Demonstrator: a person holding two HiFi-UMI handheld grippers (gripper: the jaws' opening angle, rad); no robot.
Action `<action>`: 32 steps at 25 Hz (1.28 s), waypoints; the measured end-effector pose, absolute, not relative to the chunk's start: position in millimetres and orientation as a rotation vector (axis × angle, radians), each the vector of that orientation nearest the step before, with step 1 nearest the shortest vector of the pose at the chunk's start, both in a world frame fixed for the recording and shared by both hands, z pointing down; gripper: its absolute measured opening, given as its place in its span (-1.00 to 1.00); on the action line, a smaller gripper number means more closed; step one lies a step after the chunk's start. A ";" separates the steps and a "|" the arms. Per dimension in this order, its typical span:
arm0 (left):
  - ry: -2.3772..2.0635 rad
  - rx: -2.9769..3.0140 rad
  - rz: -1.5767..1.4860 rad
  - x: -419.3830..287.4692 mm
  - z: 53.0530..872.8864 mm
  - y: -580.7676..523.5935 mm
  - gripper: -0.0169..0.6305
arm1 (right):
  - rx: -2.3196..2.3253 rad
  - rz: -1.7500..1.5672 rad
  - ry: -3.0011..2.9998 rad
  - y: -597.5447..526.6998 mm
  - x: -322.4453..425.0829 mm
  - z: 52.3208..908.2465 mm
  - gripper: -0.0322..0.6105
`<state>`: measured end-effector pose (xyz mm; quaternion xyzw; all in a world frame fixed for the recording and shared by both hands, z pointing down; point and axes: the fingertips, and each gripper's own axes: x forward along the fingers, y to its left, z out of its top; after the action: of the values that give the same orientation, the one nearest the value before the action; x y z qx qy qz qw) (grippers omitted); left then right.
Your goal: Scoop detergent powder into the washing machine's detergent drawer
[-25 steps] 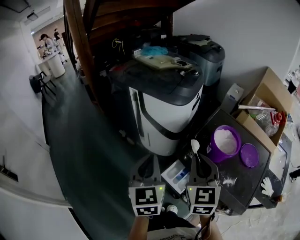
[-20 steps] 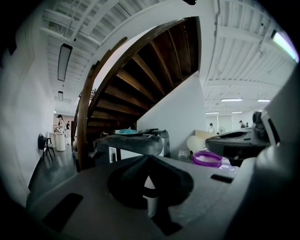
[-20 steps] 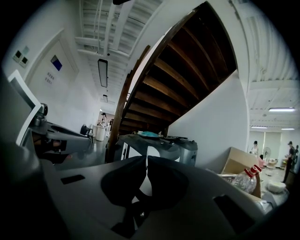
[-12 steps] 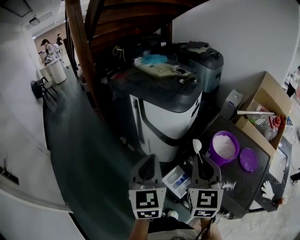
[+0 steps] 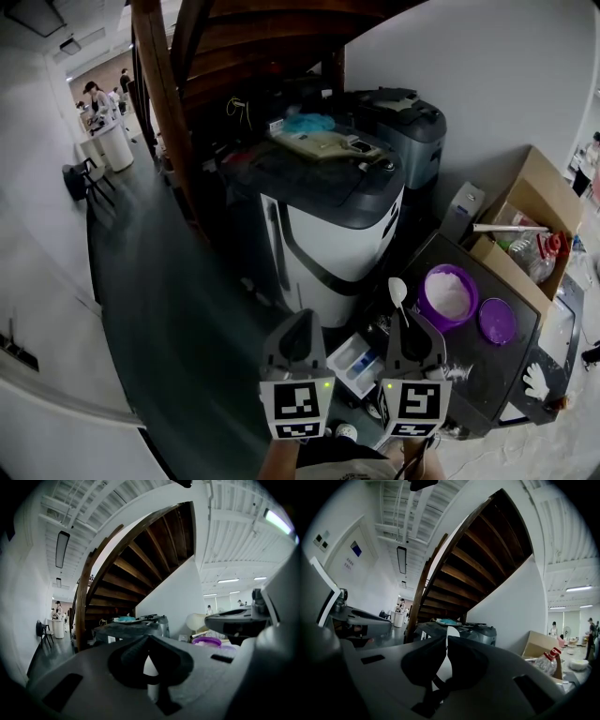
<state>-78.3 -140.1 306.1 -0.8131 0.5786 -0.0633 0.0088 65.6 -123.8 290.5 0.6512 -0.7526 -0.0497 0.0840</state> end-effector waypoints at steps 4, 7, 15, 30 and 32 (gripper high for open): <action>1.808 -2.536 -0.195 -79.3 303.2 -139.3 -0.94 | 1.964 -0.159 -2.258 -124.1 66.5 284.0 -0.83; 1.810 -2.534 -0.197 -79.5 303.8 -138.3 -0.94 | 1.965 -0.140 -2.273 -124.1 67.1 285.4 -0.83; 1.823 -2.530 -0.198 -81.3 303.8 -137.4 -0.94 | 1.954 -0.114 -2.277 -123.1 65.8 289.7 -0.83; 1.832 -2.534 -0.206 -79.5 308.2 -139.0 -0.94 | 1.916 -0.071 -2.250 -123.3 65.4 293.7 -0.83; 1.831 -2.535 -0.205 -79.4 307.8 -139.8 -0.94 | 1.931 -0.087 -2.262 -124.7 66.7 294.3 -0.83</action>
<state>-79.4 -139.8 307.8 -0.8088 0.5844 -0.0654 0.0038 66.7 -124.7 294.3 0.6467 -0.7577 -0.0292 0.0828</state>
